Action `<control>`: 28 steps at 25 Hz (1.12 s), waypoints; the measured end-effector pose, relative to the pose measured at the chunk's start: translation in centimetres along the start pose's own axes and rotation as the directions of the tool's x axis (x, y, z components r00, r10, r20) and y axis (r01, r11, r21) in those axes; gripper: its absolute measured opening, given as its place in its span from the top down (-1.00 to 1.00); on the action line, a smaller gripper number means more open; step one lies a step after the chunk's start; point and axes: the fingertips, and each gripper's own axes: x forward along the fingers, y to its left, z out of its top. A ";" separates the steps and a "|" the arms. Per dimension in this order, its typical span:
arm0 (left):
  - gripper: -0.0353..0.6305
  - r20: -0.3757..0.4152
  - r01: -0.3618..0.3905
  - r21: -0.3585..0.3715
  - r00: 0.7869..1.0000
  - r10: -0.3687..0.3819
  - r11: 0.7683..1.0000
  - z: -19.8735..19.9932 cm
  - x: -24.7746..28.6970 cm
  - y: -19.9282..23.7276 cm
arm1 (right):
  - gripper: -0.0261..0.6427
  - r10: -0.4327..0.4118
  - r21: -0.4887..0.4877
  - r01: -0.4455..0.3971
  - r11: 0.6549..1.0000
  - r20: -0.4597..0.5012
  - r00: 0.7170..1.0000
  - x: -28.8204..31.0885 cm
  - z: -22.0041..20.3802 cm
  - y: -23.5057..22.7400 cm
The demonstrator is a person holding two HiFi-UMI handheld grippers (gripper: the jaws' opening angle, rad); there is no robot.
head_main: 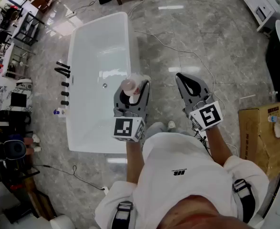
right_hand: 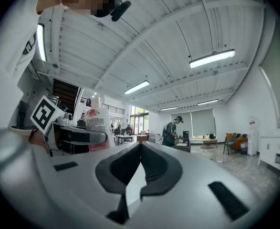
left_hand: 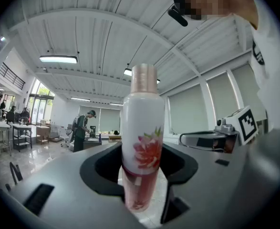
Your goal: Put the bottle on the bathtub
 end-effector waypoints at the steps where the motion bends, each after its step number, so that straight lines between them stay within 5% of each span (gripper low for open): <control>1: 0.23 0.003 -0.002 0.001 1.000 0.002 1.000 -0.1 0.4 0.2 | 0.94 0.006 0.007 -0.006 1.000 0.008 1.000 0.3 0.0 -0.2; 17: 0.23 0.025 -0.001 0.015 1.000 0.000 1.000 -1.7 8.7 5.7 | 0.94 0.033 0.001 -0.033 0.999 0.004 0.999 9.2 -2.2 -5.3; 28: 0.23 -0.016 0.019 -0.017 1.000 -0.019 1.000 -1.9 20.2 18.5 | 0.94 0.034 0.010 -0.034 0.999 -0.037 0.999 25.4 -3.1 -10.6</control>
